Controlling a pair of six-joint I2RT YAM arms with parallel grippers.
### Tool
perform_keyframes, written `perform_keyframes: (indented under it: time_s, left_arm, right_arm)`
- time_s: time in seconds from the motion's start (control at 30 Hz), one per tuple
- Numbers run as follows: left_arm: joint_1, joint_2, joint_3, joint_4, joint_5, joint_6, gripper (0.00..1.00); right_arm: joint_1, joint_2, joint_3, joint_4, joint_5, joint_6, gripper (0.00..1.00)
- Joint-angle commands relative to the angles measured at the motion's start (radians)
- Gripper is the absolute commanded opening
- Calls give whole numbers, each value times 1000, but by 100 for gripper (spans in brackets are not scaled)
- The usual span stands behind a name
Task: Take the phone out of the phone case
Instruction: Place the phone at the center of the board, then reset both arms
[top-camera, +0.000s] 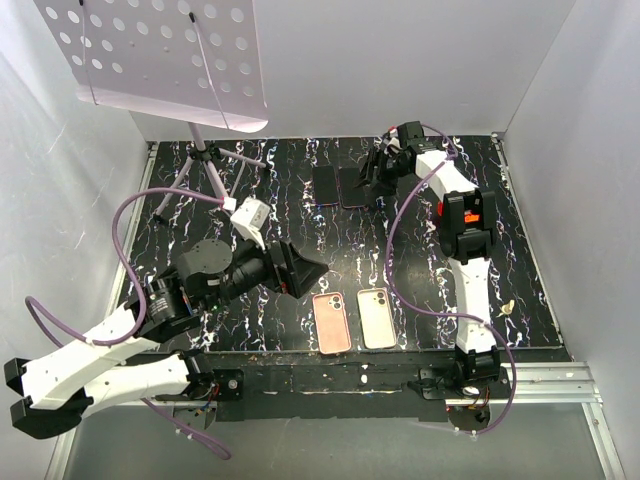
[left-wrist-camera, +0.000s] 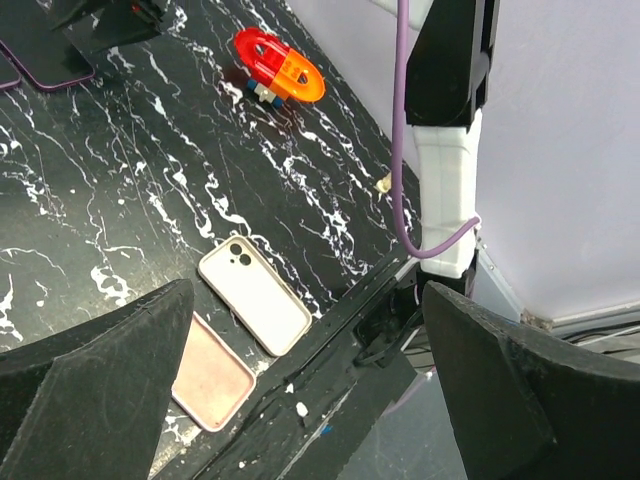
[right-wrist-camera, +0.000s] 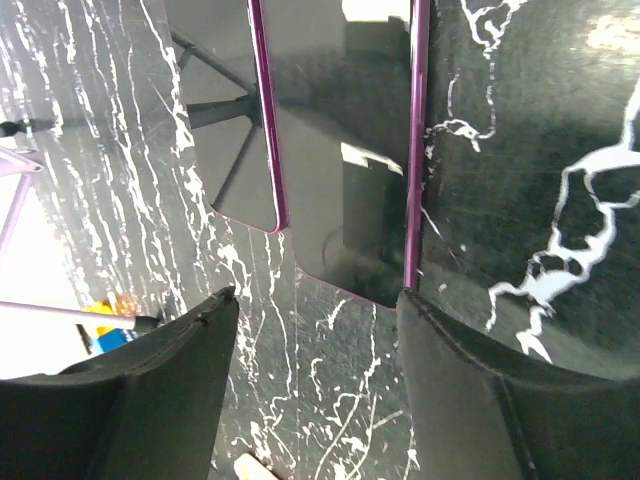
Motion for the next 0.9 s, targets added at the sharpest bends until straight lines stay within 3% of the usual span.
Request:
perform_keyframes:
  time_s: [0.0,0.13,0.3,0.47,0.53,0.7,0.87]
  left_arm:
    - [3,-7,71,-16,-45,16,98]
    - [3,1,102,-22,-96,14,98]
    - [6,-19,120,-29,-249,31,98]
    - [10,-62,143,-32,-447,105,98]
    - [12,-83,149,-32,-517,120,98]
    - [12,-140,148,-26,-611,119,98]
    - [12,-174,145,-32,-628,120,98]
  right_arm:
    - [6,-111,65,-186,144,-51,74]
    - [20,-353,-176,-191,239,-68,78]
    - [58,-808,-675,-47,360,-58,81]
    - [127,-1276,-953,-41,559,-76,84]
    - [153,-1450,-1019,-42,648,-81,85]
    - [152,-1793,-1101,-29,664,-76,87]
    - [155,-2015,-1138,22,669,-91,88]
